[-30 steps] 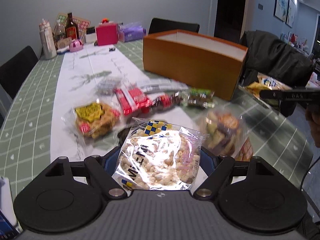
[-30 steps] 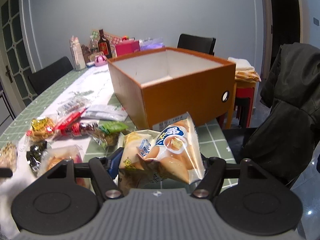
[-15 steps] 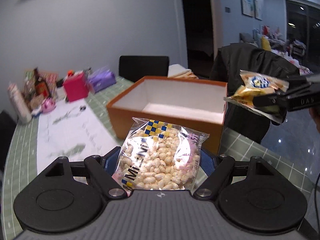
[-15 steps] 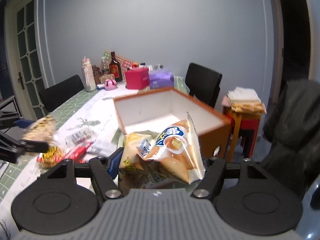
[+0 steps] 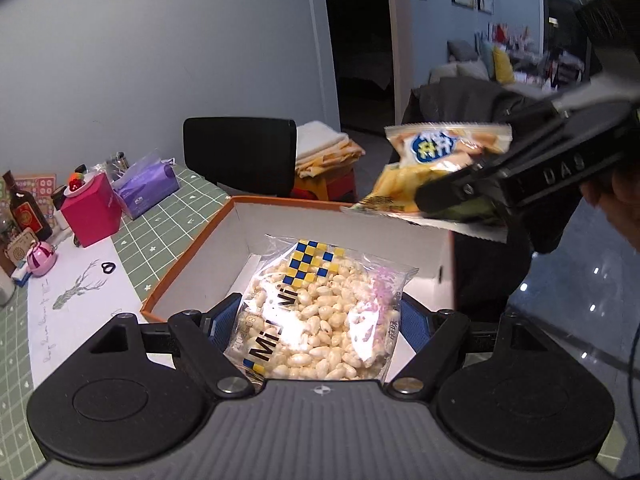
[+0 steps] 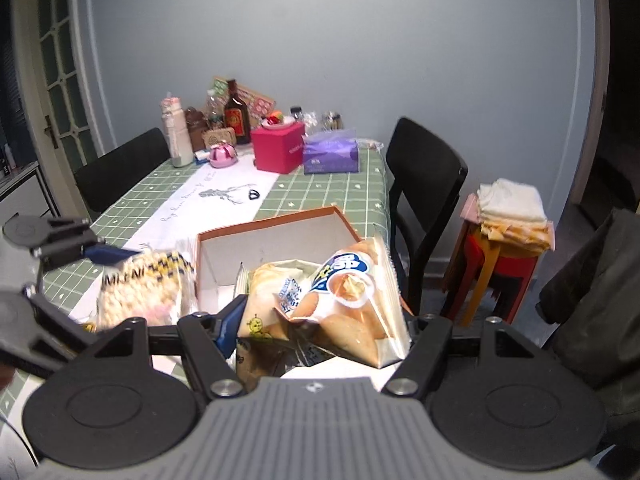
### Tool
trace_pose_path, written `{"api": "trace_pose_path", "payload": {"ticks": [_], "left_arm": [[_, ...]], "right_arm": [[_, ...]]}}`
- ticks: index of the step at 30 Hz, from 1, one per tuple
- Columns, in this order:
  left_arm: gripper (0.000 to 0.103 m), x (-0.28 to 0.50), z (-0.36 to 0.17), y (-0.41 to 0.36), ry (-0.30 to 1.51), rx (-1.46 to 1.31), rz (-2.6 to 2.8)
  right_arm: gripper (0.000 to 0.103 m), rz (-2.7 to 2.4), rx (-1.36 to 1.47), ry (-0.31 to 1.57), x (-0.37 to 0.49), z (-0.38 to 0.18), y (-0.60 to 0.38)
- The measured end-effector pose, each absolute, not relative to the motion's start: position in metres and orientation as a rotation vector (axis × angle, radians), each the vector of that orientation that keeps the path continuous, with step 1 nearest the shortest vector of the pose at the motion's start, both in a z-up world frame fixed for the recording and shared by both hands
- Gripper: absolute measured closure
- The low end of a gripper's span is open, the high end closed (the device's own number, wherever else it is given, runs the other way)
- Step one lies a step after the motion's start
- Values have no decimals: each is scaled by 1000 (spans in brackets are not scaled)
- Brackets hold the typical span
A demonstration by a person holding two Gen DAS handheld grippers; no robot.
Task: Organize snacks
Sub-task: 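Lift both held bags and carry them over the orange box, then lower both bags into the orange box and open both tools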
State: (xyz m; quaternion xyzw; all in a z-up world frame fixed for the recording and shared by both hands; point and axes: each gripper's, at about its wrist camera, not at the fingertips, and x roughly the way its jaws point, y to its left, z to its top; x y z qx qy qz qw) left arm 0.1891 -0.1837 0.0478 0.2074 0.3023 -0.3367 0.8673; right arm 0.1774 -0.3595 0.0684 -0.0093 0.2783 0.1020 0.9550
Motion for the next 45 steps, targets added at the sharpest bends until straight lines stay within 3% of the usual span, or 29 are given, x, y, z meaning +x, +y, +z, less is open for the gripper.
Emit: {"api": "trace_pose_path", "payload": {"ticks": [10, 28, 38, 45], "left_arm": [[10, 214, 0, -219, 768, 470, -701], [8, 234, -31, -245, 911, 505, -707], [5, 232, -27, -242, 911, 501, -693], [2, 231, -7, -232, 909, 370, -725]], "right_arm": [[35, 218, -19, 767, 248, 20, -364], [34, 212, -165, 940, 282, -37, -358], [23, 185, -185, 929, 276, -31, -354], [22, 171, -176, 884, 264, -11, -353]]}}
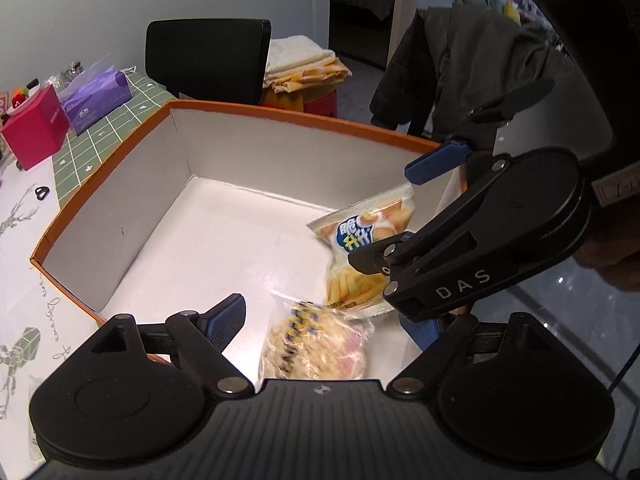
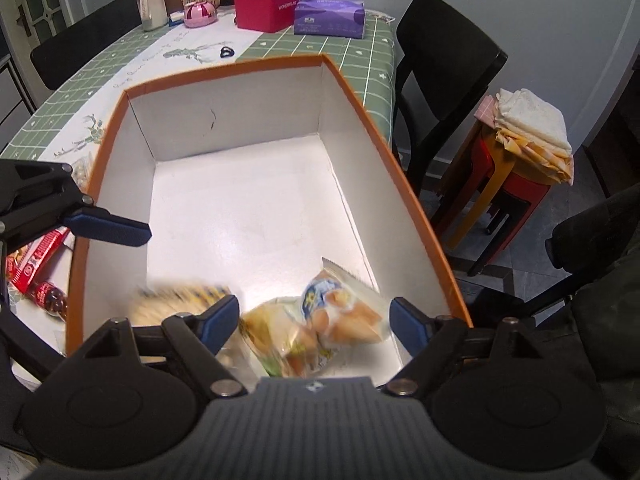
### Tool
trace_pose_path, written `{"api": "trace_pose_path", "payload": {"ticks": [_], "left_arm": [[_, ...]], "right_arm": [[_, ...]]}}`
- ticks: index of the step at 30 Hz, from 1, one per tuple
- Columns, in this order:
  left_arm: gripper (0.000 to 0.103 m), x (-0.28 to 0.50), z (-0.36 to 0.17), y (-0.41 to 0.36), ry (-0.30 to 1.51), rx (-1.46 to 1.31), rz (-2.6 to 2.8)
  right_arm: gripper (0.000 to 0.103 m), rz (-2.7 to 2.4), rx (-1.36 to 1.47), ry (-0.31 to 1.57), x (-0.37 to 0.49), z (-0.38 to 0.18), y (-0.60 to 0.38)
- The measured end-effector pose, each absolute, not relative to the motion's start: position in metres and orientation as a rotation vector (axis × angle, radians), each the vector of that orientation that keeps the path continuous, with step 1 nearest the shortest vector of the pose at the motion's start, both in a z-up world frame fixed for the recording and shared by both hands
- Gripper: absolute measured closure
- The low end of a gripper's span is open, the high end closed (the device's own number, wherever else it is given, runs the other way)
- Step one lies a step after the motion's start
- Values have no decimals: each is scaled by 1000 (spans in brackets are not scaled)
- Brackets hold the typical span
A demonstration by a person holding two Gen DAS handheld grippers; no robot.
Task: Organize snacks
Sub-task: 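Lower both bags into the orange box and open both tools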
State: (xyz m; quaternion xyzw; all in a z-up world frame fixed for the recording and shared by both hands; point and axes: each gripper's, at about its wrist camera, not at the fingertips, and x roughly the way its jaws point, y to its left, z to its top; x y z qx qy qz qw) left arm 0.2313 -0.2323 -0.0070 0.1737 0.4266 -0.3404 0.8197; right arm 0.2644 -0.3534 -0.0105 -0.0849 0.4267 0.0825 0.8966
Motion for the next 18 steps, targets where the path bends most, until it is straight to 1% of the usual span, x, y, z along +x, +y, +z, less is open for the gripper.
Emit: {"api": "trace_pose_path", "payload": {"ticks": [11, 18], "left_arm": [[2, 211, 24, -205, 834, 353, -722], [2, 200, 44, -164, 811, 307, -617]], "right_arm": [[22, 142, -154, 819, 239, 18, -355], [22, 159, -140, 772, 218, 28, -345]]}}
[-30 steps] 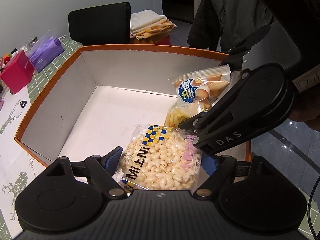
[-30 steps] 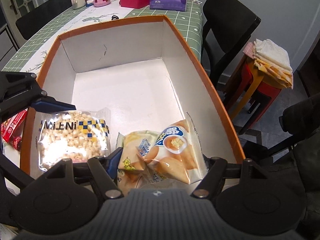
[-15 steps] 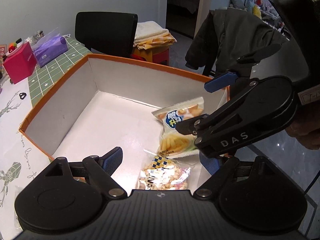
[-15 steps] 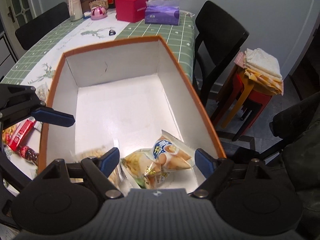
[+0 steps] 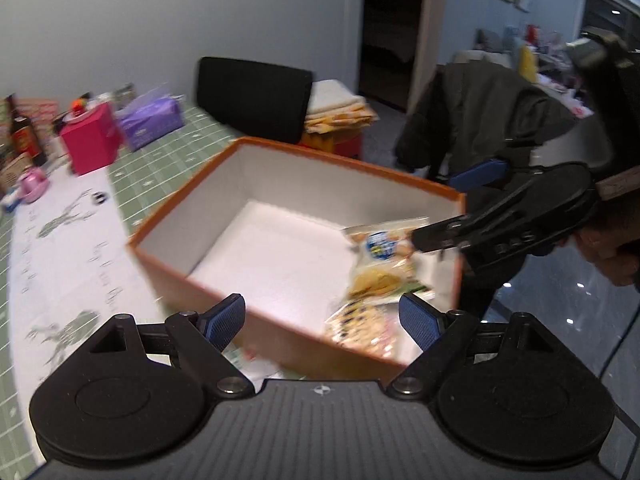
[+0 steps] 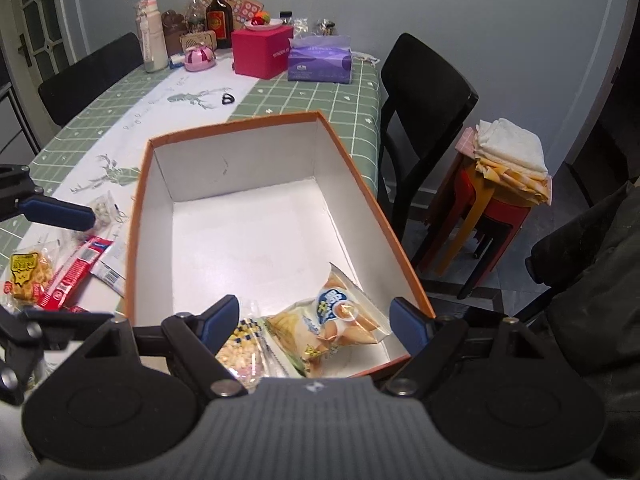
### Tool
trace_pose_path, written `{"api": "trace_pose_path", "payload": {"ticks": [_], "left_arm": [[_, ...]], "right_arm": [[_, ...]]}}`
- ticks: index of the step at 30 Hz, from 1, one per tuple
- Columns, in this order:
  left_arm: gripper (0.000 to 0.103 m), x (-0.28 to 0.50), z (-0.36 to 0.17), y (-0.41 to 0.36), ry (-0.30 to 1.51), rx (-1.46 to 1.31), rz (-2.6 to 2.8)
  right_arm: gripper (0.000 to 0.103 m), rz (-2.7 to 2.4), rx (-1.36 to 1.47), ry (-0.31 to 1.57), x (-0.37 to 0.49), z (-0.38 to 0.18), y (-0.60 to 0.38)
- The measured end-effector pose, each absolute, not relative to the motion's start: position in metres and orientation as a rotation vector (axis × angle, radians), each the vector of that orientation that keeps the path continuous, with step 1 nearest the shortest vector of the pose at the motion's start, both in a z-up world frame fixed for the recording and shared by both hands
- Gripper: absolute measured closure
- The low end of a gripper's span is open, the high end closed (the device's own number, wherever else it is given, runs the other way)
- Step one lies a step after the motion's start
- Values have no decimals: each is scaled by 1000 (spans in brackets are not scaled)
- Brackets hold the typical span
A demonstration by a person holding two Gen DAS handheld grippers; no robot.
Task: Organize snacks
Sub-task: 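Lower both bags into the orange box and open both tools, then move both open tools back toward the snacks on the table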
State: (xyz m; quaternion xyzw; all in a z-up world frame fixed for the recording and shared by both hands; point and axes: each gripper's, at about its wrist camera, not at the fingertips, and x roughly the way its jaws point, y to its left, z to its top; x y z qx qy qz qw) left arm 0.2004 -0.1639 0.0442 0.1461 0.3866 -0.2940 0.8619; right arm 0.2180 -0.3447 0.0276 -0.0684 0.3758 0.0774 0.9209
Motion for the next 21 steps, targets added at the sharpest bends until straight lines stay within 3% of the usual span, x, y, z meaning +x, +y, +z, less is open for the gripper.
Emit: {"api": "trace_pose_path", "payload": {"ticks": [10, 21], "left_arm": [[2, 172, 58, -75, 727, 127, -496], [2, 121, 11, -1, 707, 26, -356]], "right_arm": [[22, 240, -178, 681, 158, 17, -307], [20, 301, -9, 518, 79, -16, -270]]}}
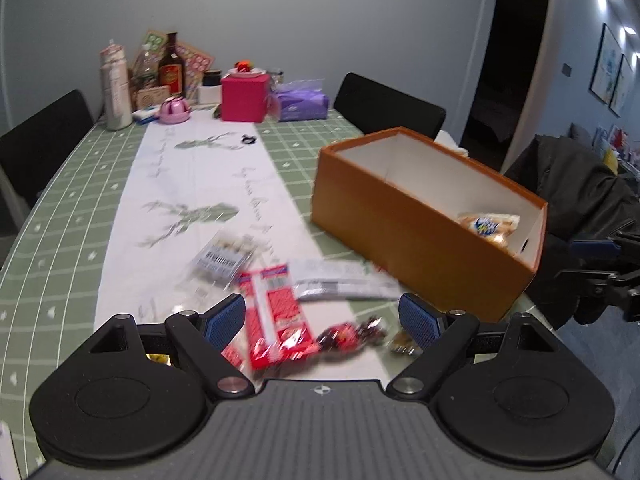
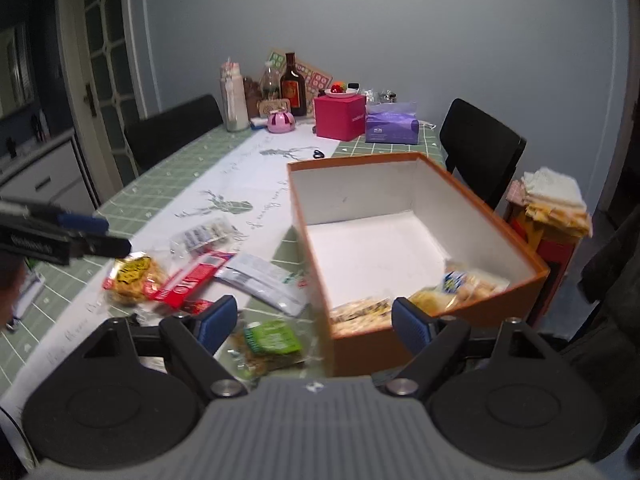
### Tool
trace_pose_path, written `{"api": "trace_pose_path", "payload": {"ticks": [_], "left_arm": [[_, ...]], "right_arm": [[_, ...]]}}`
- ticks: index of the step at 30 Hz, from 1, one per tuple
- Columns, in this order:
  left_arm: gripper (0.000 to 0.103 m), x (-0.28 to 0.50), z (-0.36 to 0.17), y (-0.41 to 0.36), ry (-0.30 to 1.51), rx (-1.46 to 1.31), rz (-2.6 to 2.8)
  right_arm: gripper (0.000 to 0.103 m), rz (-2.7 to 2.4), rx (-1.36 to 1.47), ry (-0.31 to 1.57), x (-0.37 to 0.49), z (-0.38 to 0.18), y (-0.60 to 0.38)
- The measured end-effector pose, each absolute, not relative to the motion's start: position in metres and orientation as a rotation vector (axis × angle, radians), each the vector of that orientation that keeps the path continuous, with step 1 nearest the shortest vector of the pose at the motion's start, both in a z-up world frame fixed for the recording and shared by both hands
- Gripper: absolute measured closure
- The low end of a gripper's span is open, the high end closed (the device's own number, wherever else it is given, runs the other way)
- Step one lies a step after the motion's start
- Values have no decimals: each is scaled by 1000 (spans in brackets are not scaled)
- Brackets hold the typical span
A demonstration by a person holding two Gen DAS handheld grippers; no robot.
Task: Organize snacks
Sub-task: 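Move both open tools back toward the snacks on the table, then grasp the dark green pouch with the left tool while the right tool grasps the clear cookie bag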
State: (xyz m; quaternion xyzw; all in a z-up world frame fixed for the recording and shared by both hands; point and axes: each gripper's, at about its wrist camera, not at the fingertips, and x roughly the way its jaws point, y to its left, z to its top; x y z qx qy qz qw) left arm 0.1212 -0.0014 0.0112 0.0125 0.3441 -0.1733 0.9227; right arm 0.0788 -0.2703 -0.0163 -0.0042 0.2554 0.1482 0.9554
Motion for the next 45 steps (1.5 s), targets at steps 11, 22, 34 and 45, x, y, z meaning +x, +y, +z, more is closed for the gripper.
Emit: {"api": "trace_pose_path", "payload": {"ticks": [11, 22, 34, 45], "left_arm": [[2, 89, -39, 41, 731, -52, -304], [2, 89, -70, 35, 763, -48, -306], [2, 96, -85, 41, 785, -109, -284], [12, 98, -91, 37, 787, -85, -281]], "right_arm": [[20, 290, 122, 503, 29, -98, -214], [16, 350, 69, 492, 25, -103, -180], [16, 328, 37, 555, 38, -116, -163], [17, 312, 49, 560, 46, -120, -159]]}}
